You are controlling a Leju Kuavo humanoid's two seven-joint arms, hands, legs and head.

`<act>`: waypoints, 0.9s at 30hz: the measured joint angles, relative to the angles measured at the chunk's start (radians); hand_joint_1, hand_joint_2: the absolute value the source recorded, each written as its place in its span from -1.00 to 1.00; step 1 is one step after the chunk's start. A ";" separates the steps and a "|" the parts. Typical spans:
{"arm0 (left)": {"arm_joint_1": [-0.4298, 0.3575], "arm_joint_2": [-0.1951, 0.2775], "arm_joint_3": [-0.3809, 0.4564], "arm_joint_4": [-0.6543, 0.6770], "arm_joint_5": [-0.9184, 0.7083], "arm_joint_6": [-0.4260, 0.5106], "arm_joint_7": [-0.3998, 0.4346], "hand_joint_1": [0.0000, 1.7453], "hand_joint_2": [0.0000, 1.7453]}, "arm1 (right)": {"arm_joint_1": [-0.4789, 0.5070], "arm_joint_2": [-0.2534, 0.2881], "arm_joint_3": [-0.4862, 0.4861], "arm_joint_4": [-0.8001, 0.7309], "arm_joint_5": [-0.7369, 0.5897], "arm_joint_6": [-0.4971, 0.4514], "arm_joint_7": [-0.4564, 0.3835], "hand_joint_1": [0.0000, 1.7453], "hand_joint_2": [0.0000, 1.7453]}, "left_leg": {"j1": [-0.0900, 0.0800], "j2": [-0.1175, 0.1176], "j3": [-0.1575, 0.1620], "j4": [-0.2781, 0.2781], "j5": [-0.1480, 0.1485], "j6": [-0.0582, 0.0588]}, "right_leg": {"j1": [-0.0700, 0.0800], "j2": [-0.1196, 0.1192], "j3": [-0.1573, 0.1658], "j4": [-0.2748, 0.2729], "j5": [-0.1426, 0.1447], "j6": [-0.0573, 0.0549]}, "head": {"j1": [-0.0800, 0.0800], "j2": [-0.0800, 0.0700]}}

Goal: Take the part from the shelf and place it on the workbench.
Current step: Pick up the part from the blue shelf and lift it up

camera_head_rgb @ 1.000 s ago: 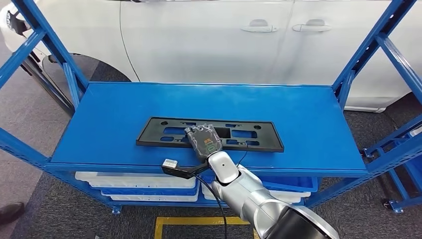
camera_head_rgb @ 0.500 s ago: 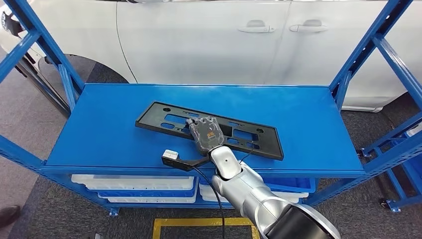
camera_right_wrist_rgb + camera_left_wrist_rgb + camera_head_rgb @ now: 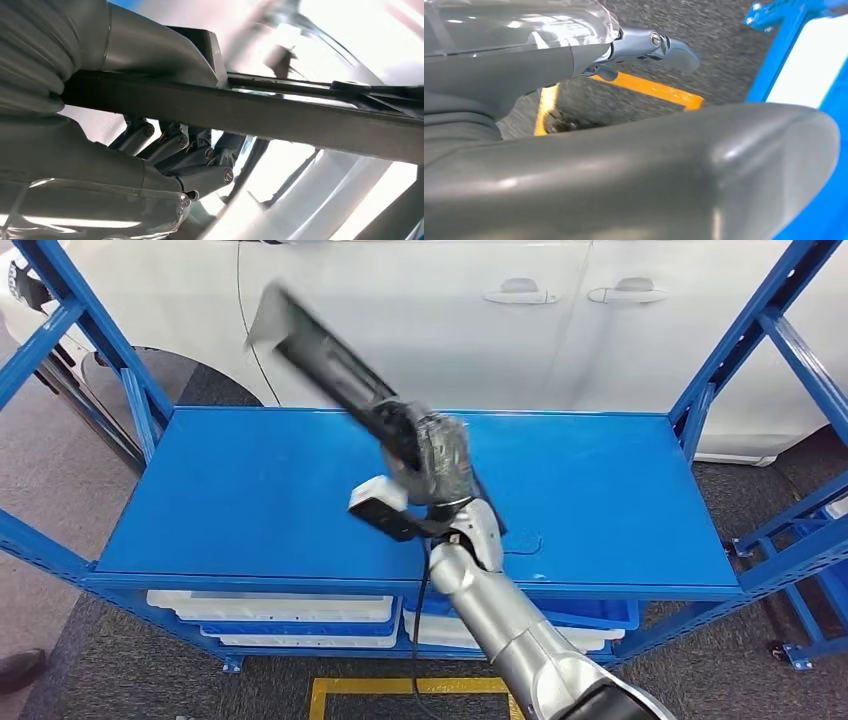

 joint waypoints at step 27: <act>0.015 0.001 0.145 0.000 -0.002 0.063 -0.029 -1.00 -1.00 | 0.330 -0.177 -0.059 -1.103 -0.873 0.797 -0.170 1.00 1.00 | 0.004 0.004 0.005 -0.002 0.008 0.020 | -0.020 0.002 0.021 0.086 -0.069 0.030 | 0.003 0.000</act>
